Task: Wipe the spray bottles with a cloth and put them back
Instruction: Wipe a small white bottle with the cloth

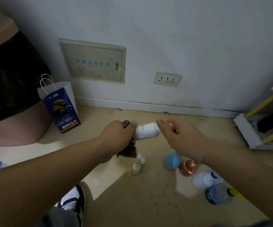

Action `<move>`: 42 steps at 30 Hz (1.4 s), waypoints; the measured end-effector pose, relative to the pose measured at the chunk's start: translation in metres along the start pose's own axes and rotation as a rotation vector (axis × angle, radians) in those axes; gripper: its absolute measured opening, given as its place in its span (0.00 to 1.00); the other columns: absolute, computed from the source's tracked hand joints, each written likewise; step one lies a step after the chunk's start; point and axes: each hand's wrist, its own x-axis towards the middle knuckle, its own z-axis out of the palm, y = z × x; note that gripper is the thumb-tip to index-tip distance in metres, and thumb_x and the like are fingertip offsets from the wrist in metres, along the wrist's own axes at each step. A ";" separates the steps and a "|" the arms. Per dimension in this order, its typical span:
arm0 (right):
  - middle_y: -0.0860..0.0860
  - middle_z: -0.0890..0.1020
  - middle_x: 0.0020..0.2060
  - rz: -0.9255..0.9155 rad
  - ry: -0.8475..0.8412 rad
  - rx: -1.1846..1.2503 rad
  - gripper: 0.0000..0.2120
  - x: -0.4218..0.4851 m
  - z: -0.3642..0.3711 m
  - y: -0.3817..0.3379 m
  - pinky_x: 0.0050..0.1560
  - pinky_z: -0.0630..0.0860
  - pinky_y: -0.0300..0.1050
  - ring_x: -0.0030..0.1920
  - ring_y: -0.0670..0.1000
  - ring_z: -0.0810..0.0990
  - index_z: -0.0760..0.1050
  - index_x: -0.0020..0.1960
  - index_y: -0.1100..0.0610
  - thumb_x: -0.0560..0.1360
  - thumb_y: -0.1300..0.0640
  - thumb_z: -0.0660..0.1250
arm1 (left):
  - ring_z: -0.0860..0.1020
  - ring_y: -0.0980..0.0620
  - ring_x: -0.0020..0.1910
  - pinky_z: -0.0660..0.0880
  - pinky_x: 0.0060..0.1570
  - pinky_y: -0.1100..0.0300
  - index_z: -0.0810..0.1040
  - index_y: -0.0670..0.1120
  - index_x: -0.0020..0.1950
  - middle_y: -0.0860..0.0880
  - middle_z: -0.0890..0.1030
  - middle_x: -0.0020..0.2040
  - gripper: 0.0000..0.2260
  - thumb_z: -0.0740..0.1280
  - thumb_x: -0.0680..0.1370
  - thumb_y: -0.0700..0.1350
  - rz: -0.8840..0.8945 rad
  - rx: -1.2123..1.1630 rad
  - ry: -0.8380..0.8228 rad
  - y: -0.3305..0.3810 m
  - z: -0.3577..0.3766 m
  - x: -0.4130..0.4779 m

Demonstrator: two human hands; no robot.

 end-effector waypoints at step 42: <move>0.52 0.82 0.51 0.410 -0.394 -0.555 0.26 -0.047 0.036 0.146 0.72 0.65 0.52 0.63 0.56 0.78 0.77 0.62 0.56 0.81 0.39 0.50 | 0.84 0.42 0.46 0.84 0.47 0.47 0.76 0.44 0.52 0.41 0.83 0.48 0.12 0.65 0.81 0.53 0.037 0.288 -0.168 -0.035 0.114 0.018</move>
